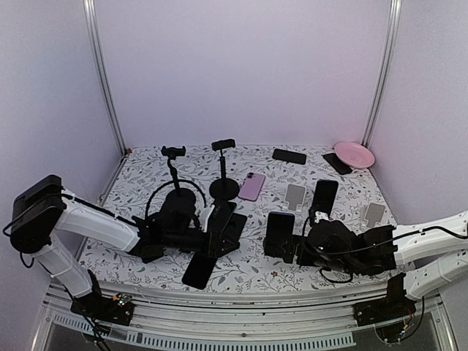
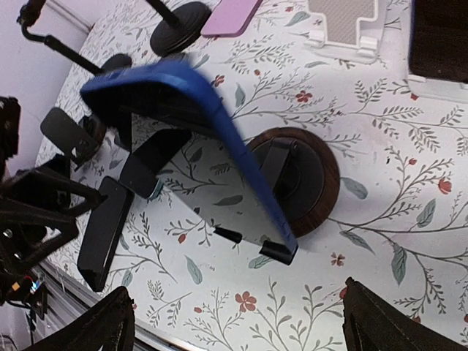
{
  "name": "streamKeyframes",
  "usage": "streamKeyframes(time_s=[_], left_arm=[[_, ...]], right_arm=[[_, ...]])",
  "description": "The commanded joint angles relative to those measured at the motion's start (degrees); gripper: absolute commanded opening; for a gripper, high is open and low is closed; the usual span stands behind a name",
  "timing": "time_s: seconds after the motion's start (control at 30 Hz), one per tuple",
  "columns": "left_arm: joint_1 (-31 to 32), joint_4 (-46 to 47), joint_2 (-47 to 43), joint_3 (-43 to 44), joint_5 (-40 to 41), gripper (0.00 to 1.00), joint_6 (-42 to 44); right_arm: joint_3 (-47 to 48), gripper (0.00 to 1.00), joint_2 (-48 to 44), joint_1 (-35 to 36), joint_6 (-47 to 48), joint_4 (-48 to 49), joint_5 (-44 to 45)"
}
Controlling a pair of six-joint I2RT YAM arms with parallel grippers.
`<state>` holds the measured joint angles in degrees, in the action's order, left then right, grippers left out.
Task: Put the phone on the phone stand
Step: Move the phone stand with the phone to the center of the board.
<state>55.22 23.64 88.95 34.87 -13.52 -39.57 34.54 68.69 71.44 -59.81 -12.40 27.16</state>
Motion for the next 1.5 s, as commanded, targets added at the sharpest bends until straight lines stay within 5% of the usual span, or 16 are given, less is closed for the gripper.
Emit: streamKeyframes(time_s=[0.0,0.23,0.3,0.43,0.53,0.77,1.47], left_arm=[[0.15,5.24,7.81,5.4,-5.17,0.46,-1.44],[-0.16,6.02,17.67,11.92,-5.93,0.33,-3.87],[-0.58,6.15,20.4,13.88,-6.42,0.28,-4.72],[-0.97,4.93,26.3,17.59,-6.82,0.17,-5.5],[-0.99,3.84,28.29,19.17,-6.46,0.1,-5.6],[-0.28,1.7,31.67,22.1,-6.8,0.0,-5.41],[3.39,0.74,37.07,29.55,-7.6,0.0,-7.03]], right_arm=[[-4.35,1.0,-5.88,-5.01,-2.02,0.62,-2.16],[-13.91,0.87,-16.06,-18.16,-2.33,6.98,-12.41],[-15.5,0.76,-17.55,-20.79,-1.52,8.63,-14.73],[-15.98,0.4,-18.22,-23.3,-0.63,9.23,-16.59],[-15.51,0.32,-18.09,-24.08,0.16,9.16,-17.16],[-13.8,0.27,-17.8,-24.39,1.48,8.9,-17.41],[-7.21,0.27,-22.92,-24.44,4.88,-2.81,-11.71]])
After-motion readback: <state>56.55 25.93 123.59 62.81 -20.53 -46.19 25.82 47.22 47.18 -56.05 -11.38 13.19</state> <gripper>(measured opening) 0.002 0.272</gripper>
